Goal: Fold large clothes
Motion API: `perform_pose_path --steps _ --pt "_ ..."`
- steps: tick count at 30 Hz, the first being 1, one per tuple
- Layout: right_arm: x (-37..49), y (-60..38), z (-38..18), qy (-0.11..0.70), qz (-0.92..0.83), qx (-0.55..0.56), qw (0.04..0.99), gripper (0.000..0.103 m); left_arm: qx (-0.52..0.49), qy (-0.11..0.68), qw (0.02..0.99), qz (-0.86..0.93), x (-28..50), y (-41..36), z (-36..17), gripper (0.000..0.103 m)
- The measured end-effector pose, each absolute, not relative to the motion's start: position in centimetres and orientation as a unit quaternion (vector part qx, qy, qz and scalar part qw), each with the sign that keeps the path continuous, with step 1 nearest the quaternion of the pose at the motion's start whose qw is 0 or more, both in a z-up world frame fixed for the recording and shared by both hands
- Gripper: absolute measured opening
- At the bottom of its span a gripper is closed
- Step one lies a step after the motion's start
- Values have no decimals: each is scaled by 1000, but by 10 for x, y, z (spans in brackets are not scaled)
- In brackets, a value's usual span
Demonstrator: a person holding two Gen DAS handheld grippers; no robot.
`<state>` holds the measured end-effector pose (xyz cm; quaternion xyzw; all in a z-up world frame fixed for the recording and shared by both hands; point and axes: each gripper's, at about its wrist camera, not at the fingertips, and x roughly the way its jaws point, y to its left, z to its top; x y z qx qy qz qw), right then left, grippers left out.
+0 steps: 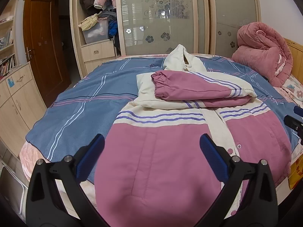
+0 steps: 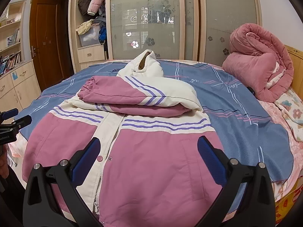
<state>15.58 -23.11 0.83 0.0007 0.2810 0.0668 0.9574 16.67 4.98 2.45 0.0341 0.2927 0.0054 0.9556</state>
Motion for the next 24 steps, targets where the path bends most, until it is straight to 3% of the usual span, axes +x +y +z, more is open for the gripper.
perform_pose_path --steps 24 --pt "156 -237 13 275 65 18 959 102 33 297 954 -5 173 43 29 101"
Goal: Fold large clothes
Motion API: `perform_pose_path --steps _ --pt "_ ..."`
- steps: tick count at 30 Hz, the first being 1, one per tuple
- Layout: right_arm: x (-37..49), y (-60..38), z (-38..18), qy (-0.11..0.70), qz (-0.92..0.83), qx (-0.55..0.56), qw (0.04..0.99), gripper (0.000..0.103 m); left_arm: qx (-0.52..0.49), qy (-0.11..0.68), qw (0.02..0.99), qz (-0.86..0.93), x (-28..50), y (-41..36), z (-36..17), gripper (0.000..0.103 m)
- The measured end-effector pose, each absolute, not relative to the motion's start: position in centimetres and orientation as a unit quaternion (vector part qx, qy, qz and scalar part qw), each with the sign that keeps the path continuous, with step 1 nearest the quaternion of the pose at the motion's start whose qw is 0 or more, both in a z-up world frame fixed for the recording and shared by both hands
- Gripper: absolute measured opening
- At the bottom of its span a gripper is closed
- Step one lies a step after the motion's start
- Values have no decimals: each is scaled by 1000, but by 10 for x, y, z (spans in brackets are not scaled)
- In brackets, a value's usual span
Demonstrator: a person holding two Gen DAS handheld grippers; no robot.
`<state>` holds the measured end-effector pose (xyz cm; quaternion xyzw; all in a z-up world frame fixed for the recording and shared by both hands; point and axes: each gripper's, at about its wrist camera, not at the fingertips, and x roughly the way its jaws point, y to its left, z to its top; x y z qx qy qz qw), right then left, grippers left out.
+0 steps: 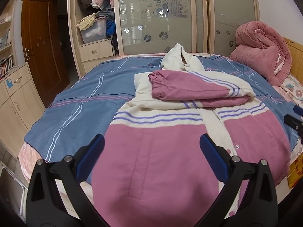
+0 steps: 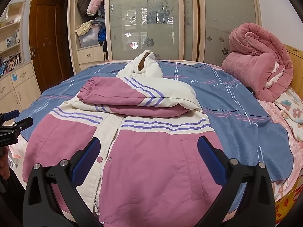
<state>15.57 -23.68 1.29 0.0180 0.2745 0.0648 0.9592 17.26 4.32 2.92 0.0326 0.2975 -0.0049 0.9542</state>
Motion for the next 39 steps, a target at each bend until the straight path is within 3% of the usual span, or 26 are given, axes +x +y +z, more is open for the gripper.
perform_pose_path --steps 10,17,19,20,25,28,35,37,39 --pt "226 -239 53 287 88 47 953 102 21 248 966 -66 241 17 113 101" --pt "402 -205 75 372 70 -6 925 101 -5 300 953 -49 295 30 50 101" --pt "456 -193 67 407 63 -10 911 88 -17 320 947 -35 305 39 37 101" --pt "476 -188 63 420 60 -11 906 82 -25 322 946 -33 308 43 35 101" --pt "602 -152 44 442 4 -63 895 82 -39 330 943 -27 312 56 33 101" --pt "655 -140 33 447 -13 -68 892 74 -49 328 943 -27 313 63 37 101" --pt "740 -110 -2 468 -38 -102 877 74 -34 334 941 -31 311 72 33 101" --pt "754 -108 -10 475 -56 -117 871 66 -34 339 940 -27 310 78 29 101" --pt "768 -111 -17 482 -67 -122 865 43 -36 342 939 -21 311 83 27 101"
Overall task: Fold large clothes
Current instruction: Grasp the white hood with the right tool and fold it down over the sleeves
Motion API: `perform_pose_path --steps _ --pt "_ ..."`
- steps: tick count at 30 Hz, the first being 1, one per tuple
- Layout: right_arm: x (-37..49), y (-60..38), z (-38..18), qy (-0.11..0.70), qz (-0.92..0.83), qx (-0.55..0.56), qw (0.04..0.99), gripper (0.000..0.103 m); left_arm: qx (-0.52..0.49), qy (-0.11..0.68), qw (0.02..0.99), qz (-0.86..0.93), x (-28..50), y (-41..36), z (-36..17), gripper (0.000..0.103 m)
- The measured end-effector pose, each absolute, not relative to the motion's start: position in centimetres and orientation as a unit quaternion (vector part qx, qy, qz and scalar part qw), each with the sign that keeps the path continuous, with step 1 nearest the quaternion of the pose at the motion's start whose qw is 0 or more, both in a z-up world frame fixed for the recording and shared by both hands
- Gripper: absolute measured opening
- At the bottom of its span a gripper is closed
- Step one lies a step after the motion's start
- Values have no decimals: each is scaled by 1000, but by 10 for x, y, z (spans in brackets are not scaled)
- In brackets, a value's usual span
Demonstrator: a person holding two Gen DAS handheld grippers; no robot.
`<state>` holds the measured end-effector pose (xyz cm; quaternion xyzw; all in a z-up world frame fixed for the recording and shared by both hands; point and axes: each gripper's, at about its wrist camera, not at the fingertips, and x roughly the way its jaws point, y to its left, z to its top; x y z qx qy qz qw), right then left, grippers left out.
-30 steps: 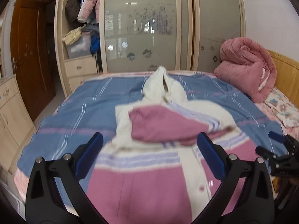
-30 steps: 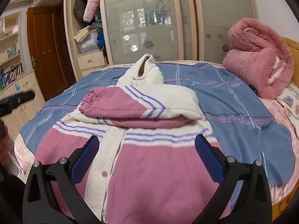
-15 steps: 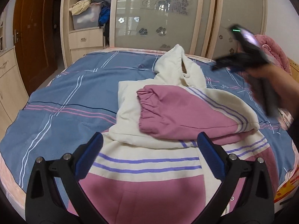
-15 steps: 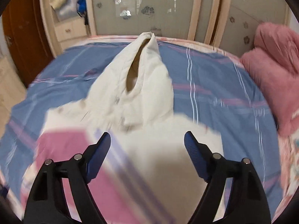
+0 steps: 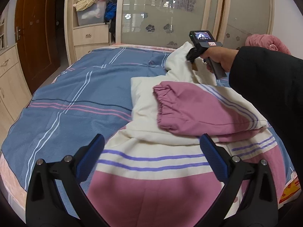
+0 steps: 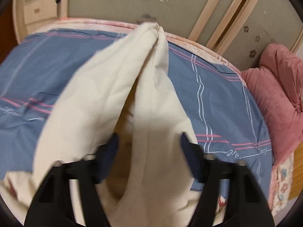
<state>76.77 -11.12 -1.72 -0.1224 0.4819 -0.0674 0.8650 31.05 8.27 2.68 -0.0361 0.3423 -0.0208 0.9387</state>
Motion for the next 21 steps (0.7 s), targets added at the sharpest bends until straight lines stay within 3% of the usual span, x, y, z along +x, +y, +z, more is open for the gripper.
perform_pose_path --steps 1,2,3,5,15,21 --pt "771 -115 -20 484 -77 -123 863 37 -36 343 938 -18 311 85 25 101" --pt "771 -121 -19 484 -87 -113 864 21 -34 346 938 -14 313 87 23 101" --pt "768 -127 -17 479 -94 -99 867 11 -33 348 937 -12 314 88 22 101" --pt "758 -135 -9 457 -90 -77 882 7 -30 352 935 -7 317 89 18 101" --pt "635 -211 57 342 -15 5 940 5 -26 345 938 1 318 82 21 101" --pt "535 -240 55 319 29 34 947 5 -25 319 947 -21 319 65 28 101"
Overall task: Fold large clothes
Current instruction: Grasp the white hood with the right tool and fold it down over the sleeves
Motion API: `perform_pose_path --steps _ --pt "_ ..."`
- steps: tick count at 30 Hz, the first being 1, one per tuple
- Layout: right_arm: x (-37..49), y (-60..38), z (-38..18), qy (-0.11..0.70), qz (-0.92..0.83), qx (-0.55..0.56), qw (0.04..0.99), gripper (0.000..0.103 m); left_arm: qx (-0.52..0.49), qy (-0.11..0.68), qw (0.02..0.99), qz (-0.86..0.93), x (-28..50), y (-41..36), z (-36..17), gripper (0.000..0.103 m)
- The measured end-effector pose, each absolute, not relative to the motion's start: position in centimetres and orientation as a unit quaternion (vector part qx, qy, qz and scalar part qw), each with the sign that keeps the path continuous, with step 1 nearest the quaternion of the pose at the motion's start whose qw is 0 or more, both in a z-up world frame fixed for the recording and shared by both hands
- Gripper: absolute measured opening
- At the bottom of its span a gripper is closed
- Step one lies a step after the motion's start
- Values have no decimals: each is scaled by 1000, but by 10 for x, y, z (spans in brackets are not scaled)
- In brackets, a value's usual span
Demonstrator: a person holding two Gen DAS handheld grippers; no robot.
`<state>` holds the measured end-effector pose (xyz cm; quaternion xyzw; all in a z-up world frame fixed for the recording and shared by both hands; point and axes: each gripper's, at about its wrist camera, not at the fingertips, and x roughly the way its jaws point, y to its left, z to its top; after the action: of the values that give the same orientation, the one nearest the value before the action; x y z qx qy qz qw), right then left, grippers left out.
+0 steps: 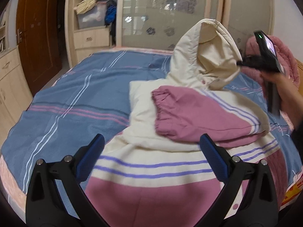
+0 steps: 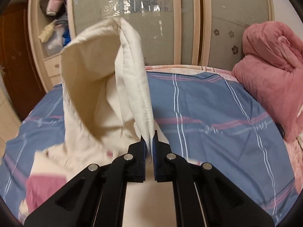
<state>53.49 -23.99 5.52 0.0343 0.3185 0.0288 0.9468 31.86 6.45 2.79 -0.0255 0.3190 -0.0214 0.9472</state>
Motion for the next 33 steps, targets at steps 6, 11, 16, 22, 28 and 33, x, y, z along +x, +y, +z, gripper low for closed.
perform_pose_path --steps 6,11,16,22,28,33 --pt "486 -247 34 299 49 48 952 5 30 243 969 -40 348 23 48 101" --pt "470 -262 18 297 67 121 945 5 131 217 967 -38 424 -35 67 101" --pt "468 -263 21 298 78 125 943 5 196 207 958 28 509 -77 80 101" --pt "464 -280 15 306 76 138 939 5 179 268 946 30 578 -81 90 60" --pt "459 -290 8 315 75 148 935 5 100 326 940 -20 555 -47 93 6" --pt "447 -293 -1 326 75 145 931 5 71 350 931 -75 473 -19 74 9"
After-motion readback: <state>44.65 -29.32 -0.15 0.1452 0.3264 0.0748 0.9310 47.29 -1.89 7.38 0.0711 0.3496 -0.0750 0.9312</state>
